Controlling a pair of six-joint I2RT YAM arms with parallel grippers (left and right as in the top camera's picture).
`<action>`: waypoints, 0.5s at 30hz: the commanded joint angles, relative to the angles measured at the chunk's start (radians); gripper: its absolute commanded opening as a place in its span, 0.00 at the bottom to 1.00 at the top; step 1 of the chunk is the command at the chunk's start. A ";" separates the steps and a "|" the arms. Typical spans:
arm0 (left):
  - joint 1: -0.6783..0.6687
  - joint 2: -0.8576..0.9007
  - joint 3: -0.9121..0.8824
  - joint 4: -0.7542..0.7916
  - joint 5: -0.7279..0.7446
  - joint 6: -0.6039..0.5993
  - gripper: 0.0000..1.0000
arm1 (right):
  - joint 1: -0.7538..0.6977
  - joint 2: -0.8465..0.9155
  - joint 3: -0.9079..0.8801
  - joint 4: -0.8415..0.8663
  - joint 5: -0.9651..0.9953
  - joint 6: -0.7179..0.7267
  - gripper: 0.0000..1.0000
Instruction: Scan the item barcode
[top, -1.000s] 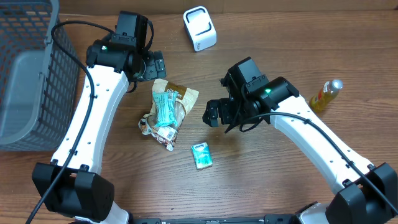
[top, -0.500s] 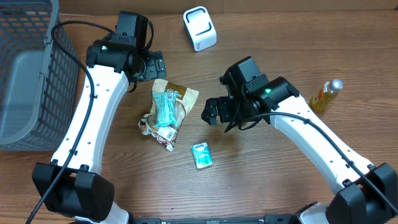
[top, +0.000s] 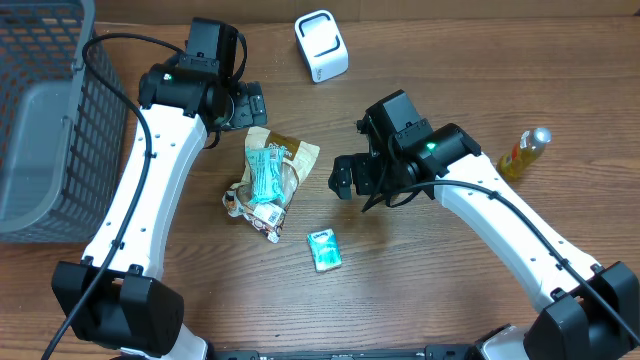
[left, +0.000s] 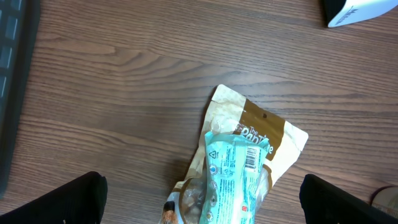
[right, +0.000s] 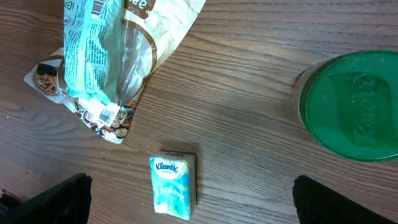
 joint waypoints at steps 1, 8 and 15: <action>-0.006 -0.012 0.017 0.000 -0.010 0.015 1.00 | 0.002 -0.021 -0.003 0.006 0.014 0.003 1.00; -0.006 -0.012 0.017 0.000 -0.010 0.015 1.00 | 0.002 -0.021 -0.003 0.006 0.022 0.003 1.00; -0.006 -0.012 0.017 0.000 -0.010 0.015 1.00 | 0.002 -0.021 -0.003 0.006 0.022 0.003 1.00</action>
